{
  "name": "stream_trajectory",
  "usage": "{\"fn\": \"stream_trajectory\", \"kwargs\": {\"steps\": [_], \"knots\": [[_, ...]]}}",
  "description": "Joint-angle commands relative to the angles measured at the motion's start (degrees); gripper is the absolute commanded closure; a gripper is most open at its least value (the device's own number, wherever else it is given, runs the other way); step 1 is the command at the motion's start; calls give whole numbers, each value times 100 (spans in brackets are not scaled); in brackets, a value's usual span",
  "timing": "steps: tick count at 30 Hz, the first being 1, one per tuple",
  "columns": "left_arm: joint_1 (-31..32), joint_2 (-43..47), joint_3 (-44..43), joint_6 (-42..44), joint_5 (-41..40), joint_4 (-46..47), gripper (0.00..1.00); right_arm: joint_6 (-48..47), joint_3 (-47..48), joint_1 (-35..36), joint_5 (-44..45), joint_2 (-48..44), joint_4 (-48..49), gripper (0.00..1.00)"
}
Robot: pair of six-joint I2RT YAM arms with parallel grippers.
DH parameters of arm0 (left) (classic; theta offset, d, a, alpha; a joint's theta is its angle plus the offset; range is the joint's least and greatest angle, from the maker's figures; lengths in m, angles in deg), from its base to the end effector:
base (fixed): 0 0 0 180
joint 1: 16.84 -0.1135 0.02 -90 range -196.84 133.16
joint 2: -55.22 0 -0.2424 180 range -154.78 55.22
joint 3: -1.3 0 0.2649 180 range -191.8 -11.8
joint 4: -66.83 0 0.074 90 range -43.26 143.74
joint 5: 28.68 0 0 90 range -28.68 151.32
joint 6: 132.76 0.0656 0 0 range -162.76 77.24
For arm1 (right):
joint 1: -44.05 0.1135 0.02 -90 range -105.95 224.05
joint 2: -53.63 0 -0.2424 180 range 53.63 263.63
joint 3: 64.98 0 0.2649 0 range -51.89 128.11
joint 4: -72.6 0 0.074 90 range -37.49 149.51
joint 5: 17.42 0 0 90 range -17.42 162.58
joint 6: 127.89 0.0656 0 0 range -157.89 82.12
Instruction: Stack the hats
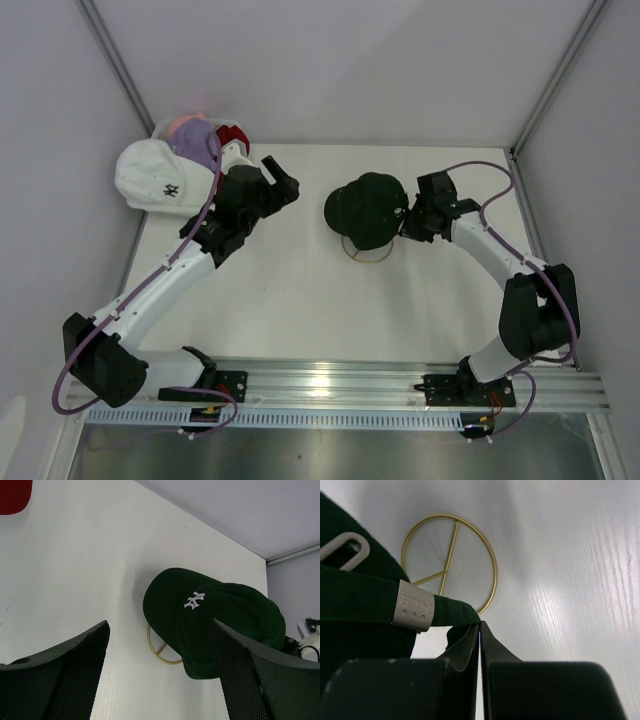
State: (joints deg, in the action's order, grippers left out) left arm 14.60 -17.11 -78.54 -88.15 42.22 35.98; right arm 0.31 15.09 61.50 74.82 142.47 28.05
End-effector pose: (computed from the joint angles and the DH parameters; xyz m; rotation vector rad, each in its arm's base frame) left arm 0.2961 -0.1559 0.3252 -0.4587 1.9421 -0.5490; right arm 0.3444 0.1056 0.2035 0.4728 2.4913 0.3485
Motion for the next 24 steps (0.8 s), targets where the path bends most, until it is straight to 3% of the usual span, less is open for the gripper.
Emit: {"fn": "stream_trajectory", "kwargs": {"steps": [1,17,24], "knots": [[73,150,-14,197,-147,71,15,100,-168,-49,-118,274,210,100],[196,150,-50,451,-218,53,15,452,-449,-339,-1093,459,1045,100],[503,-105,-436,1268,-218,71,16,399,-388,-567,-1857,319,1108,100]]}}
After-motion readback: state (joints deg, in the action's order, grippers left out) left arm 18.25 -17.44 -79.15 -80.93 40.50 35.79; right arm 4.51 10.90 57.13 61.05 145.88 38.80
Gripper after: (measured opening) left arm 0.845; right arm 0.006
